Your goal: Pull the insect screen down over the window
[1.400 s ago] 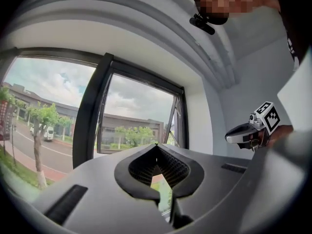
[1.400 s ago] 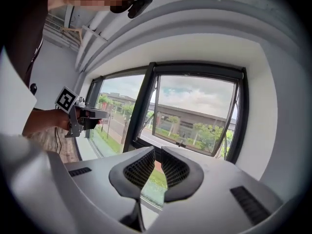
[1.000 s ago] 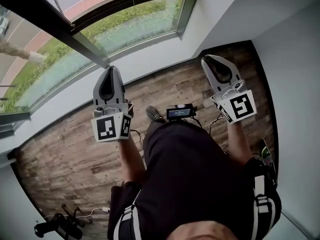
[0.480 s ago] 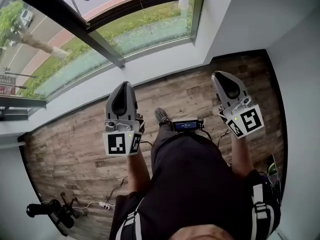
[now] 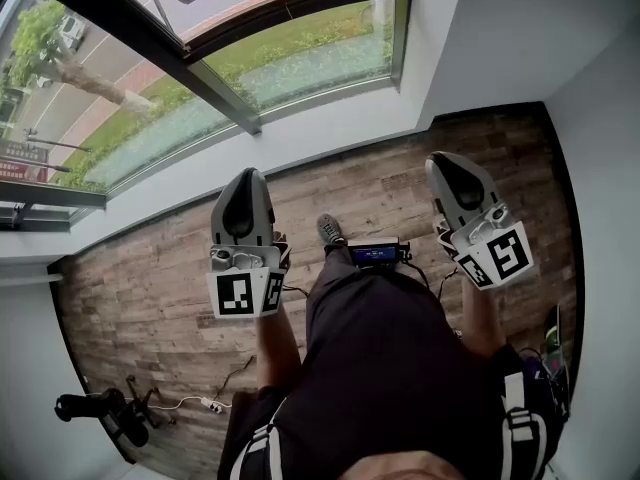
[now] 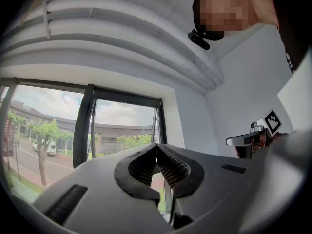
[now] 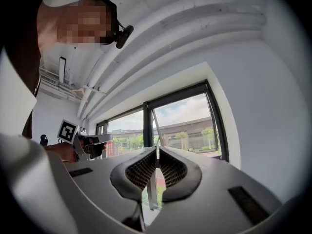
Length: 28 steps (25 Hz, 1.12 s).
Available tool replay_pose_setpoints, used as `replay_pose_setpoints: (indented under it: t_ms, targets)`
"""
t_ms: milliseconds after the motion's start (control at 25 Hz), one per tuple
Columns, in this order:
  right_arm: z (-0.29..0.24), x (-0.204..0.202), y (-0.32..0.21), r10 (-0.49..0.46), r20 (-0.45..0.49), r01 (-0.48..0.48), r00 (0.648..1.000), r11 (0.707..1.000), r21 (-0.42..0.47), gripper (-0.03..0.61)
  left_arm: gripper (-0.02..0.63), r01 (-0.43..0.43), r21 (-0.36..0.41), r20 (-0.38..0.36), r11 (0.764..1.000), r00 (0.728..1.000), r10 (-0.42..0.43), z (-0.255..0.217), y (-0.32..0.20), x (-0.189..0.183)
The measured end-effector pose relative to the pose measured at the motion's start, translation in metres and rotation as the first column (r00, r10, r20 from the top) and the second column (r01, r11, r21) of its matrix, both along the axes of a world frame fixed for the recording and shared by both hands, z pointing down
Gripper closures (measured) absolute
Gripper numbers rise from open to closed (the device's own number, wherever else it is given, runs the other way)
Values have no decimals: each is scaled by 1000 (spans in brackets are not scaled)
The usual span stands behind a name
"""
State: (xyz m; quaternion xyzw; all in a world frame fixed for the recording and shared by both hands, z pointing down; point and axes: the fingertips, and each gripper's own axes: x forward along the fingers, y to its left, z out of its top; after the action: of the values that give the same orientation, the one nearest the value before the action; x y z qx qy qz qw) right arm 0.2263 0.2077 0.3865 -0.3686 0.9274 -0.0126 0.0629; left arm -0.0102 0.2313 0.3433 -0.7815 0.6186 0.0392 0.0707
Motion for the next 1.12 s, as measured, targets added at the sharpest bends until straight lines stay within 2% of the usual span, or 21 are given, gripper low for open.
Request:
replay_pose_setpoints:
  t_ms: [240,560,1120]
  targets:
    - [-4,15,13,10,17,-10,1000,1000,-2,558,607,-12,7,8,1000,1000,12,-7,7,15]
    - [-7,15,24,-3,12,3,1000,1000,9,569,607,-26,21,27,999,999,25,-10,16,26]
    - [2,2,31,-45,-7,45,999,999,11,571,607,1,32,57,999,998,-3,-8,22,21]
